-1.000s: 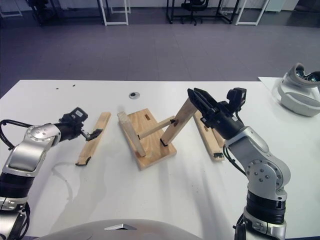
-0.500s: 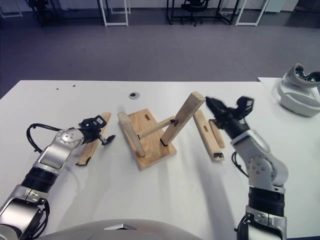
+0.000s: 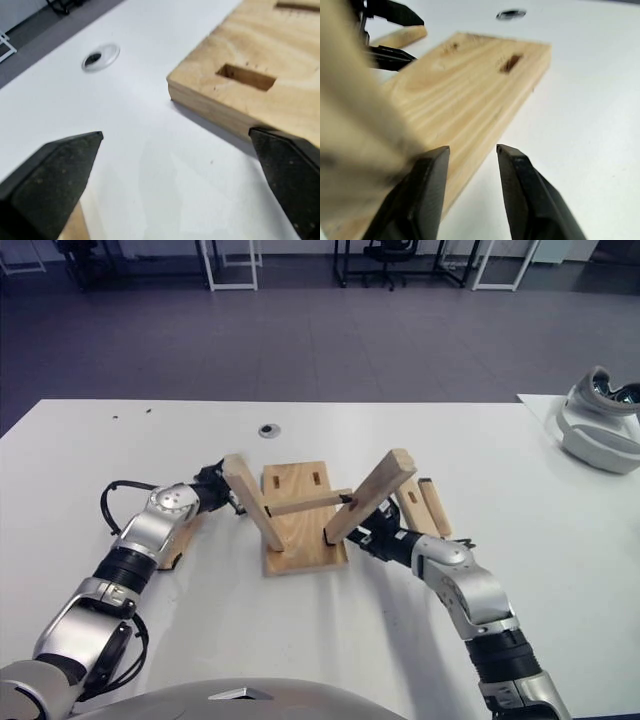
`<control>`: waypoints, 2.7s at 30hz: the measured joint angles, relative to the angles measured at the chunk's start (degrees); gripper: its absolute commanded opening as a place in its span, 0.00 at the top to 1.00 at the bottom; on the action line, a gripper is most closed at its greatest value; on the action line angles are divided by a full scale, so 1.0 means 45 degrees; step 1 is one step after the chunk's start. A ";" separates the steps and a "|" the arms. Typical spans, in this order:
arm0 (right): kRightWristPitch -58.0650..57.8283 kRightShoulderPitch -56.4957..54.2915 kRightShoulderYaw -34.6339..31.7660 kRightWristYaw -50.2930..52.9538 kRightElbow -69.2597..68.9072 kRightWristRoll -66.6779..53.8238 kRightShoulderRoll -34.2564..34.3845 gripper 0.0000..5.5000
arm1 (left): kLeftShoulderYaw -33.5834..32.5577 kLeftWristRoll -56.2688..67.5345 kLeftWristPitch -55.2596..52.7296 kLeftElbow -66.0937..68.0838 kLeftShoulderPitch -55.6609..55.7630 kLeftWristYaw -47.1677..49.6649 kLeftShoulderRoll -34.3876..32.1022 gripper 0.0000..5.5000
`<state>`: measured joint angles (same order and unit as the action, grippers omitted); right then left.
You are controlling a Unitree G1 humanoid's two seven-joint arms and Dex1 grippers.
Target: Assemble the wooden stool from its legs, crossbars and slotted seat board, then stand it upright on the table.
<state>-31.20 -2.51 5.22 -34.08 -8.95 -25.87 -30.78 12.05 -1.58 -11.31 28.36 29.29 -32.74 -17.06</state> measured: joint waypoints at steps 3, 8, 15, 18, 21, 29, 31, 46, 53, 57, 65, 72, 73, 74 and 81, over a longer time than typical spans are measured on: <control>0.0295 0.0727 -0.1866 0.0666 -0.0721 -0.0560 0.0335 0.68 | -0.1088 0.0748 0.0775 -0.0852 -0.0305 0.0080 -0.0049 0.02; -0.0043 0.2209 -0.6024 0.0670 -0.1809 -0.4763 0.0795 0.68 | -0.3237 0.2263 -0.1569 -0.5812 -0.0891 0.0106 -0.1680 0.02; -0.1021 0.3681 -0.9014 0.1057 -0.4927 -1.2300 0.1114 0.68 | -0.1100 0.4107 -0.7106 -0.8484 0.5452 -0.2651 -0.3116 0.02; -0.0470 0.4939 -0.8197 0.3245 -0.7146 -1.2787 0.2436 0.68 | -0.0527 0.6210 -1.0270 -0.9962 0.6447 -0.3124 -0.2162 0.02; 0.0035 0.5729 -0.7554 0.4848 -0.8900 -1.2783 0.2824 0.68 | 0.0177 0.7345 -1.2557 -1.1086 0.6609 -0.3430 -0.2185 0.02; 0.0916 0.6917 -0.6314 0.5774 -1.0397 -1.2013 0.2582 0.68 | 0.3528 0.7647 -1.3488 -1.0587 0.7165 -0.4719 -0.3536 0.18; 0.1137 0.7113 -0.5700 0.5907 -1.0708 -1.1264 0.2696 0.68 | 0.4115 0.7532 -1.3475 -0.9749 0.7308 -0.5101 -0.3424 0.27; 0.2811 0.8575 -0.3362 0.4971 -1.1142 -0.8606 0.2354 0.68 | 0.6933 0.5297 -1.1256 -0.7816 0.8056 -0.7490 -0.3240 0.77; 0.2487 0.6456 -0.3254 0.4794 -0.9940 -0.7718 0.1153 0.68 | 0.6933 0.4724 -1.0712 -0.7861 0.7934 -0.7671 -0.3284 0.93; 0.2476 0.6083 -0.3103 0.4889 -0.9682 -0.7615 0.1139 0.68 | 0.6932 0.4655 -1.0680 -0.8024 0.7872 -0.7711 -0.3288 0.93; 0.2486 0.6103 -0.3222 0.4856 -0.9656 -0.7730 0.1053 0.68 | 0.6973 0.4054 -1.0111 -0.8179 0.7608 -0.7861 -0.3365 0.93; 0.2521 0.6259 -0.3405 0.4610 -0.9724 -0.7816 0.0991 0.68 | 0.7130 0.3649 -0.9909 -0.8378 0.7297 -0.7909 -0.3361 0.93; 0.2530 0.6341 -0.3405 0.4572 -0.9761 -0.7822 0.0991 0.68 | 0.7144 0.3564 -0.9864 -0.8376 0.7276 -0.7934 -0.3360 0.93; 0.2538 0.6489 -0.3404 0.4512 -0.9768 -0.7823 0.0991 0.68 | 0.7152 0.3486 -0.9822 -0.8365 0.7270 -0.7955 -0.3351 0.93; 0.2619 0.6742 -0.3408 0.4338 -0.9766 -0.7814 0.1047 0.68 | 0.7113 0.3186 -0.9746 -0.8236 0.7329 -0.8058 -0.3235 0.76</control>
<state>-19.42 27.83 -10.12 -14.56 -52.90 -61.03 -26.07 44.05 12.76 -55.17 -8.70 62.27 -69.00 -31.62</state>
